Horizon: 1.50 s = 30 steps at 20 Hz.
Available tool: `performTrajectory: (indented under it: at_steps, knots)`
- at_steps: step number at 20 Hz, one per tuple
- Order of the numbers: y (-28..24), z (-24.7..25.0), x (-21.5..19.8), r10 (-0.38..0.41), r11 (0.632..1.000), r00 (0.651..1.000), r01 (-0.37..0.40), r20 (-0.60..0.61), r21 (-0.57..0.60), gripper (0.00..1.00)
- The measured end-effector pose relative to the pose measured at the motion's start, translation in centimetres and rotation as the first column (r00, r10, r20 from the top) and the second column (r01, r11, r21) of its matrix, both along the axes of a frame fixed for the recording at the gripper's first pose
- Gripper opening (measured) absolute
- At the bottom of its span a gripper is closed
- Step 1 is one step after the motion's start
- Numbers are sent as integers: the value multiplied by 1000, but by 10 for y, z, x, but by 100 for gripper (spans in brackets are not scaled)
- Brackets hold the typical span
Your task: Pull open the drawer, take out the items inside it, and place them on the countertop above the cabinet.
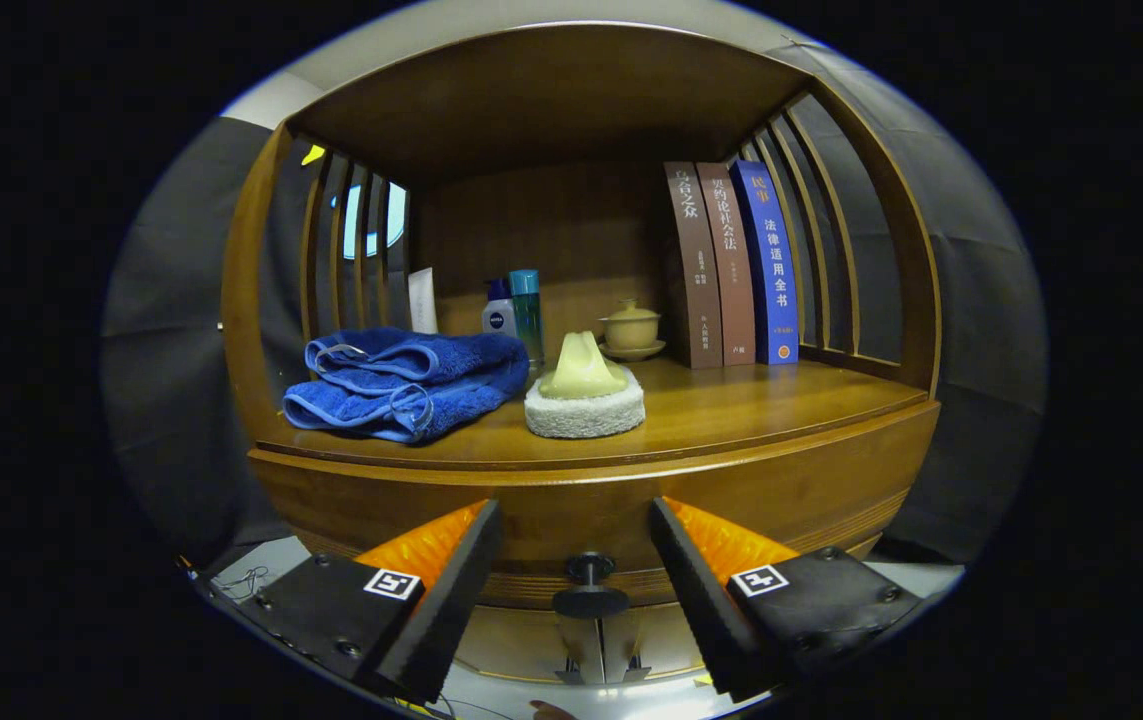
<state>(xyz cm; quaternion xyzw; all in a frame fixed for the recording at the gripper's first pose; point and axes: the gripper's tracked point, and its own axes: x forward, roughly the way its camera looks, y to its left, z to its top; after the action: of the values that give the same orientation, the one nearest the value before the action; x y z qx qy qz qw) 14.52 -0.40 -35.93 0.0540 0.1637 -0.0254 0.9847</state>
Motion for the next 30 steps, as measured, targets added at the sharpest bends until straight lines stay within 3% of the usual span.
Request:
performTrajectory:
  at_steps: [13,24,30]
  knots:
    - [3,58,-14,10,1000,999,-9,50,-18,98]
    - [-5,235,-42,7,996,987,7,163,-87,98]
    - [4,293,-61,38,996,985,-24,170,-83,98]
